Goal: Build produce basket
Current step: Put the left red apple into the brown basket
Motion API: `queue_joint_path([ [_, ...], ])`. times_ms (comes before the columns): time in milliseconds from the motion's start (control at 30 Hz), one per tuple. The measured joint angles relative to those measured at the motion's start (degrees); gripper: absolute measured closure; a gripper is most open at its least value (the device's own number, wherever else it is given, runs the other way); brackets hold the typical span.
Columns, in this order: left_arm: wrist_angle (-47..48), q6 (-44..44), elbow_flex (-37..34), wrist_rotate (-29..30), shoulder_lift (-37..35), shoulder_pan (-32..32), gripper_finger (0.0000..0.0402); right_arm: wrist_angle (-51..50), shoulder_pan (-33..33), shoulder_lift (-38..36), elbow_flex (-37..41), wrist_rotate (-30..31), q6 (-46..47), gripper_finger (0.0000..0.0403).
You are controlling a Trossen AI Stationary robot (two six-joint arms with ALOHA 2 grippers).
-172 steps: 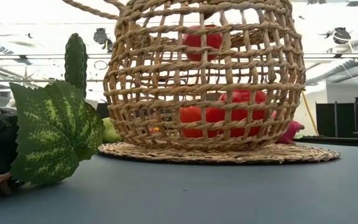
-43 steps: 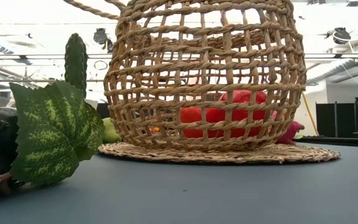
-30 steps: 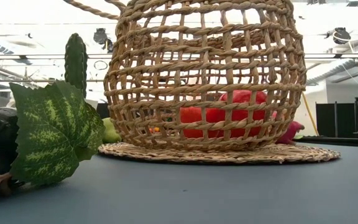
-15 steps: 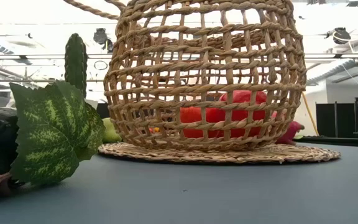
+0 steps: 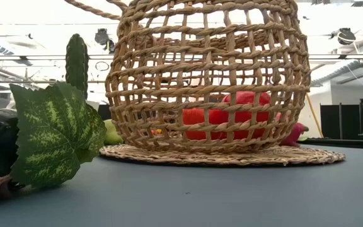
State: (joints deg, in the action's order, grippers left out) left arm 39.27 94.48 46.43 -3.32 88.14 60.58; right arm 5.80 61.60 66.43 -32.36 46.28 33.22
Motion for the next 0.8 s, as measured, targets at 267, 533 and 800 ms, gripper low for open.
queue_joint_path([
  [267,0.1,-0.1,0.0,-0.1,0.0,-0.1,0.0047,0.0,0.0,0.0,0.0,0.1,0.0,0.0291],
  [533,-0.5,0.0,0.0,-0.5,0.0,-1.7,0.0117,0.0,0.0,0.0,0.0,0.1,0.1,0.0291],
  [800,-0.4,-8.4,5.9,-1.7,0.0,-6.5,0.0081,0.5,0.0,0.0,0.0,0.4,0.1,0.0291],
])
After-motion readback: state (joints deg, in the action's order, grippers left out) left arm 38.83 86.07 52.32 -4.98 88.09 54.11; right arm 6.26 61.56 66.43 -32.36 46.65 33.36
